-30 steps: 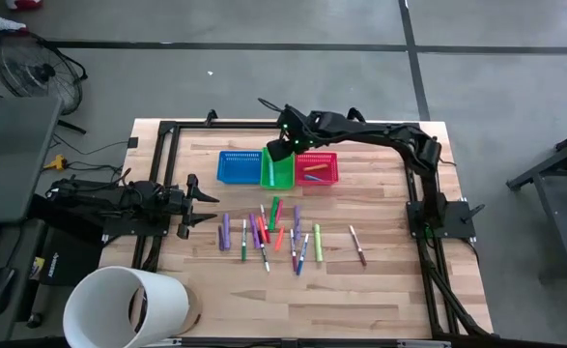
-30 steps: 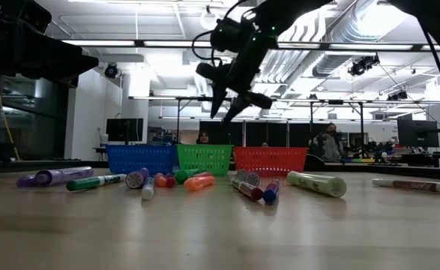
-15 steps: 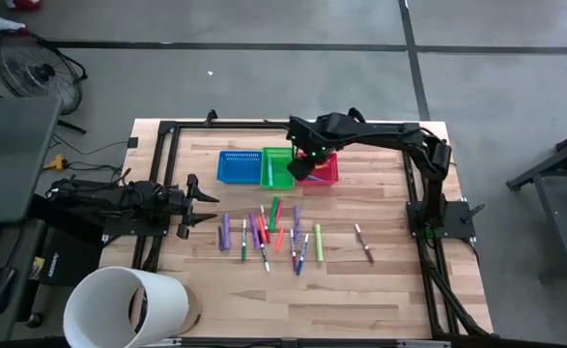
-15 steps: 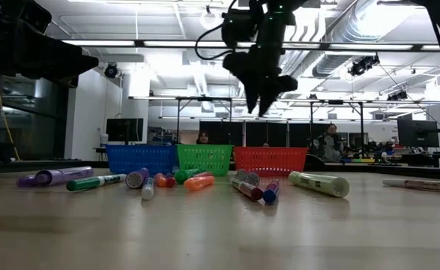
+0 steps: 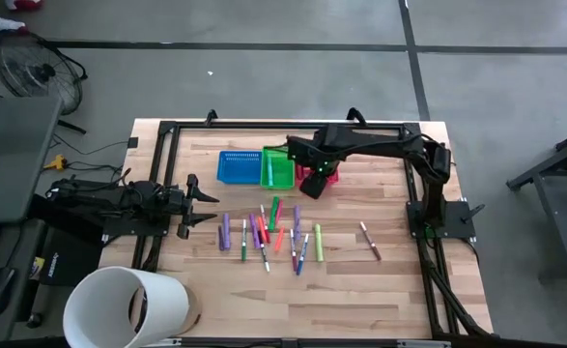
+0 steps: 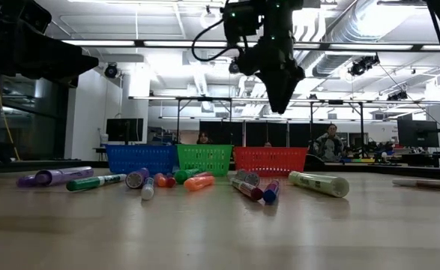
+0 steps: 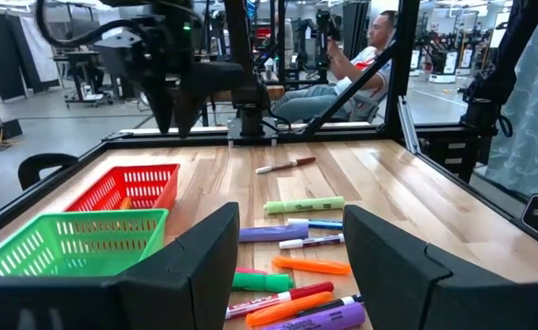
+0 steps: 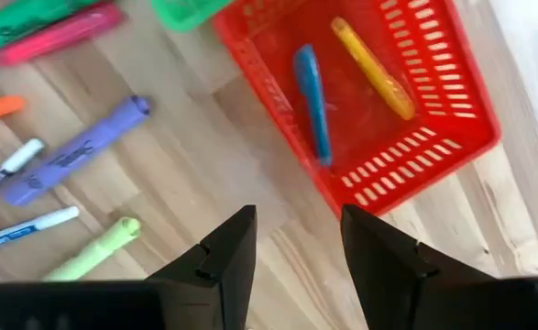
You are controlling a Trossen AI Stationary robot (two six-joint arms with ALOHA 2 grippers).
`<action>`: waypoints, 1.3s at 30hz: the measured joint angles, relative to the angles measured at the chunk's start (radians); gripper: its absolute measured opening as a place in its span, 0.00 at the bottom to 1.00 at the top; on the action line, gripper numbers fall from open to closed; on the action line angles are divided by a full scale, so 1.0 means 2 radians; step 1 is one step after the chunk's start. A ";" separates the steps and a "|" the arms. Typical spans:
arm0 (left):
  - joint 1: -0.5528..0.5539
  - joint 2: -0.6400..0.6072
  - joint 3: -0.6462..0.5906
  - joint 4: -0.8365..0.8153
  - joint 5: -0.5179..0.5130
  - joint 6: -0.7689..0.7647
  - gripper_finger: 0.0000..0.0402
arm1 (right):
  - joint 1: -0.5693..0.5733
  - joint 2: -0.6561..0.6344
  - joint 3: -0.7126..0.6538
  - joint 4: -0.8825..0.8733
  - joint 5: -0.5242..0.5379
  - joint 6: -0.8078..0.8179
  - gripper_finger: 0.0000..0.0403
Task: Pick & Place Markers
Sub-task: Put the brown marker into the blue bin
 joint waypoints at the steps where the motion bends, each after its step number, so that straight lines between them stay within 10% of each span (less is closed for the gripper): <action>1: 0.000 0.000 0.000 0.000 0.000 0.000 0.49 | 0.003 0.000 0.000 -0.006 0.001 0.003 0.37; 28: 0.000 0.000 0.000 0.000 0.000 0.000 0.49 | 0.047 -0.019 -0.002 -0.097 0.024 0.162 0.37; 39: 0.000 0.000 0.000 0.000 0.000 0.000 0.49 | 0.054 -0.163 -0.262 0.056 -0.052 0.234 0.37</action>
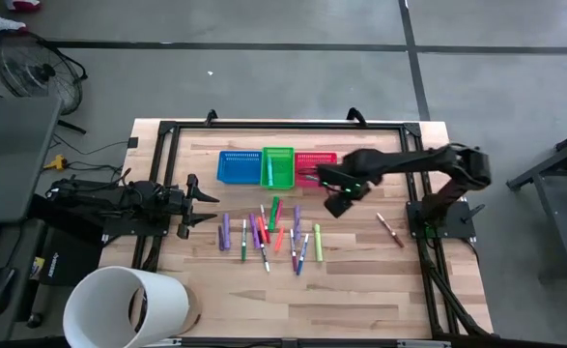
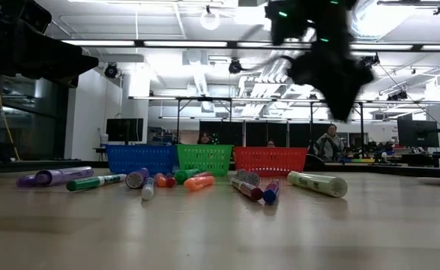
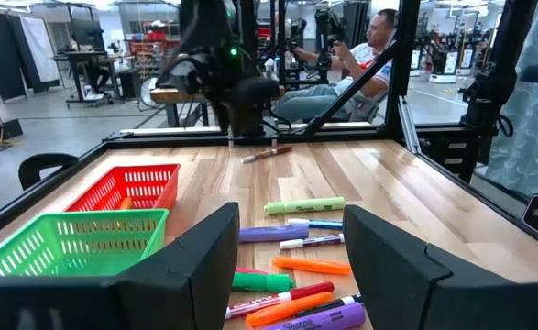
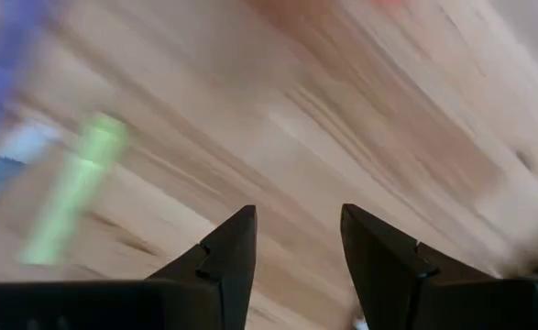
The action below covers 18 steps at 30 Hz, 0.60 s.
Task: Pick & Place Markers
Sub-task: Put the brown marker into the blue bin
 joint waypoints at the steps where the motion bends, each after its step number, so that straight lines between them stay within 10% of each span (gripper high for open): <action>1: 0.000 0.000 0.000 0.000 0.000 0.000 0.49 | 0.002 -0.013 -0.019 -0.002 0.000 0.009 0.37; 18: 0.000 0.000 0.000 0.000 0.000 0.000 0.49 | 0.004 -0.197 -0.264 0.014 -0.029 0.036 0.37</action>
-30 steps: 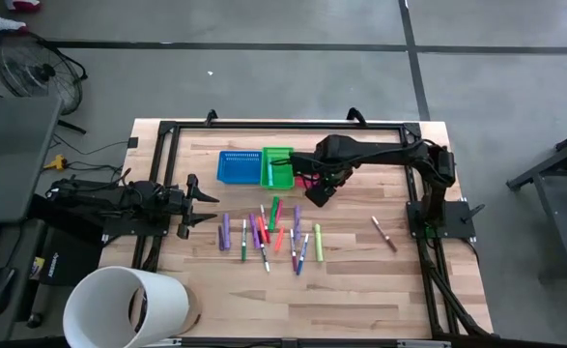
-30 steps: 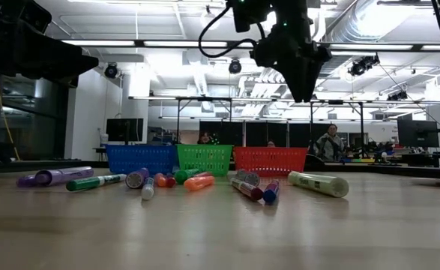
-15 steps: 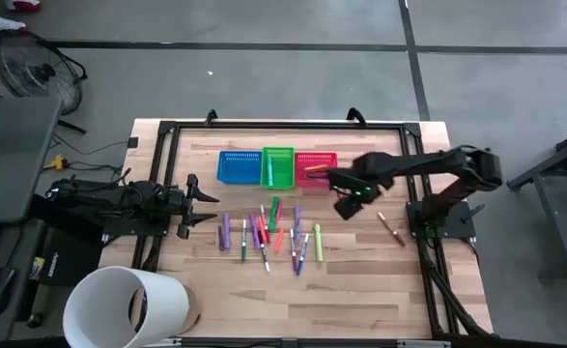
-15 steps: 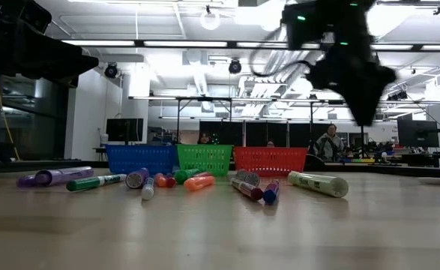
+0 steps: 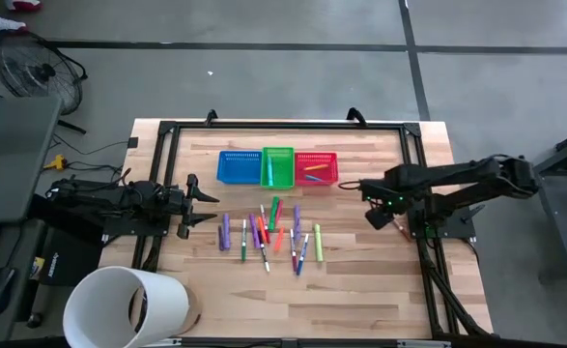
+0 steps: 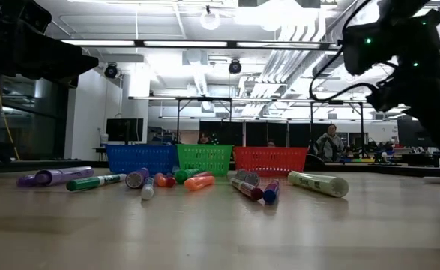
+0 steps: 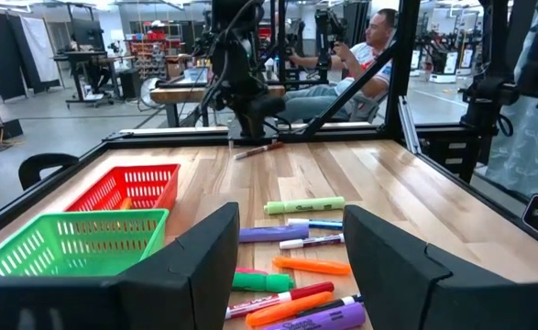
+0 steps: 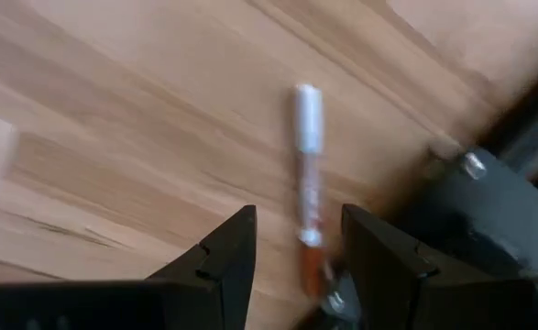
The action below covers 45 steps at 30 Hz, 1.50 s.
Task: Pick & Place Markers
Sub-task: Put the brown marker into the blue bin
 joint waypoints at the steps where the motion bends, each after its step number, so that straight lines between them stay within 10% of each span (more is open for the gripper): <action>1: 0.000 0.000 0.000 0.000 0.000 0.000 0.49 | -0.002 0.002 -0.002 0.001 0.000 -0.006 0.37; 25: 0.000 0.000 0.000 0.000 0.001 0.000 0.49 | -0.045 0.148 -0.006 0.058 0.002 0.039 0.37; 45: 0.000 0.000 0.000 0.000 0.001 0.000 0.49 | -0.026 0.150 -0.015 0.134 -0.031 0.071 0.36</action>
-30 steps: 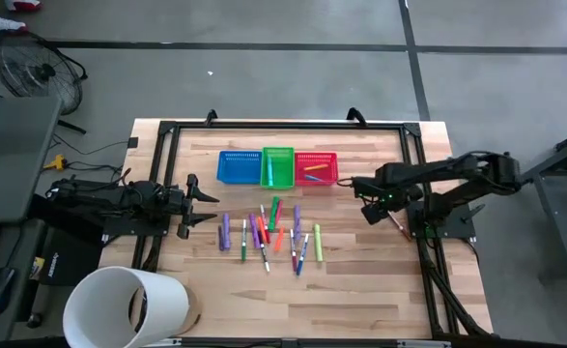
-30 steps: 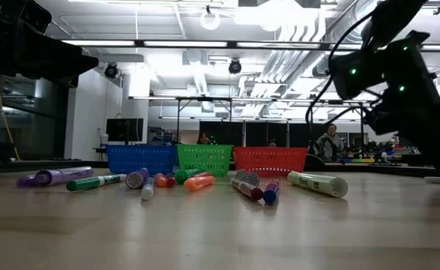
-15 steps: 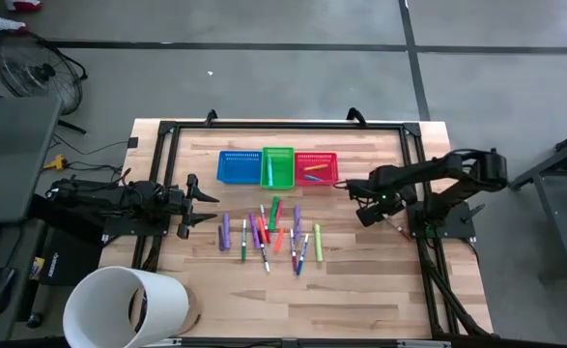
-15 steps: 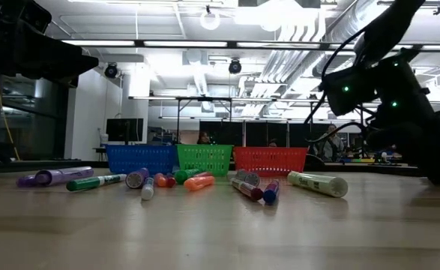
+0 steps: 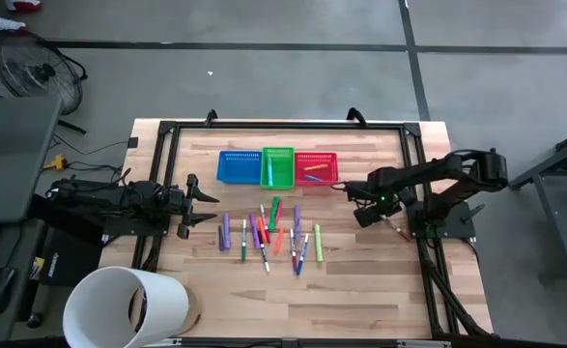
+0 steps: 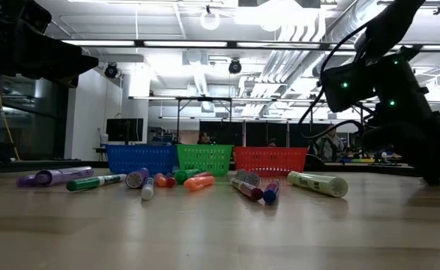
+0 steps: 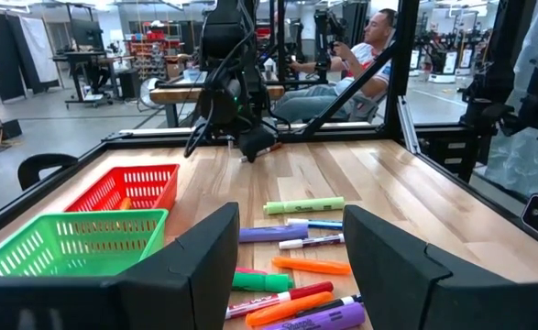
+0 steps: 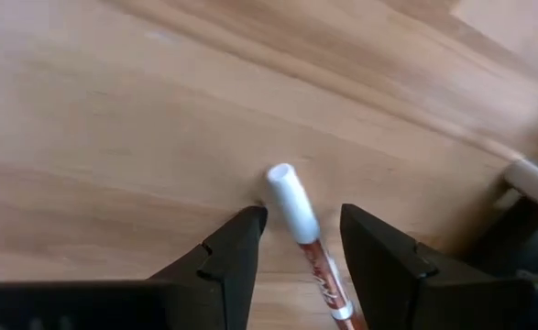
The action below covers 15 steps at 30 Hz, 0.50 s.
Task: Pick & Place Markers
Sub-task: Put the brown marker into the blue bin
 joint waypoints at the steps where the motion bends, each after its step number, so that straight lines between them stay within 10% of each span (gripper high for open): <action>1: 0.000 0.000 0.000 0.000 0.000 0.000 0.49 | 0.003 0.000 0.000 0.004 0.000 0.000 0.36; 15: 0.000 0.000 0.000 0.000 0.000 0.000 0.49 | 0.037 0.000 0.008 0.054 0.008 -0.048 0.36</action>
